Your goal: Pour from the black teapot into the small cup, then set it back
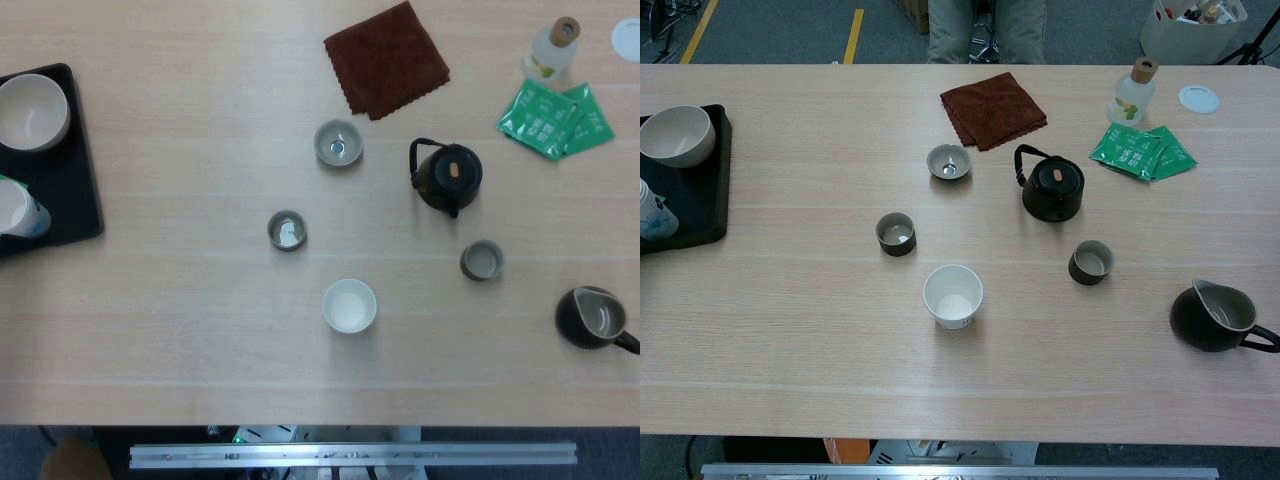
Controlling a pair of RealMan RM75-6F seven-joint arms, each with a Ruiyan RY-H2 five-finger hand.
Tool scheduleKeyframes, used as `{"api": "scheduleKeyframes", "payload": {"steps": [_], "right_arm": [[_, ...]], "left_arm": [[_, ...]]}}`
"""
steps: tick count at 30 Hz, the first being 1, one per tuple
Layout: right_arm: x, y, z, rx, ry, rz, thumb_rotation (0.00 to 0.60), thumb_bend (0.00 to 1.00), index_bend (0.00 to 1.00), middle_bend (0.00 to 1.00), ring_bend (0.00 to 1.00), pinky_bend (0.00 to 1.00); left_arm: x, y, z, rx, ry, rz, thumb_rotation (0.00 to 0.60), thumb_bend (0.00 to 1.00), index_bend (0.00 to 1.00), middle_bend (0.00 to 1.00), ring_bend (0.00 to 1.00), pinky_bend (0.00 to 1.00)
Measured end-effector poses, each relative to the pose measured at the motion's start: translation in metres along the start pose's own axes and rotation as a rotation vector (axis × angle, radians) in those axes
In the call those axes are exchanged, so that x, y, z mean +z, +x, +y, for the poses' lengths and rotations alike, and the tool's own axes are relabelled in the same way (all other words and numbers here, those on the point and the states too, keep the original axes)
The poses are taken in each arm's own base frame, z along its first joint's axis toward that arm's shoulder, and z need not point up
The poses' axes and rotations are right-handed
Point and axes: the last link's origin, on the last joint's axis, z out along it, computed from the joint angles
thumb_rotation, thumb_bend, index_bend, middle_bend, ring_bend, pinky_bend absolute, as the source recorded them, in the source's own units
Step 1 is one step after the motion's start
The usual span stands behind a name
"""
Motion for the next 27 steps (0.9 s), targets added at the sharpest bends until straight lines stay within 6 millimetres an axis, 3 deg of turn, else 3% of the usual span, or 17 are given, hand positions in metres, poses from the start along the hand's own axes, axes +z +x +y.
{"api": "scheduleKeyframes", "payload": {"steps": [15,23,27], "right_arm": [[0.012,0.002,-0.007,-0.033,0.063,-0.024,0.6,0.2,0.32,0.41,0.29,0.28],[0.042,0.004,-0.03,-0.096,0.184,-0.086,0.6,0.2,0.32,0.41,0.29,0.25],[0.061,0.003,-0.049,-0.136,0.267,-0.116,0.6,0.2,0.32,0.41,0.29,0.16]], "left_arm": [[-0.001,-0.001,0.002,0.002,0.006,-0.015,0.6,0.29,0.23,0.24,0.18,0.1],[-0.004,0.001,0.0,-0.003,0.024,-0.01,0.6,0.29,0.23,0.24,0.18,0.1],[-0.005,0.001,-0.001,-0.004,0.032,-0.008,0.6,0.29,0.23,0.24,0.18,0.1]]}}
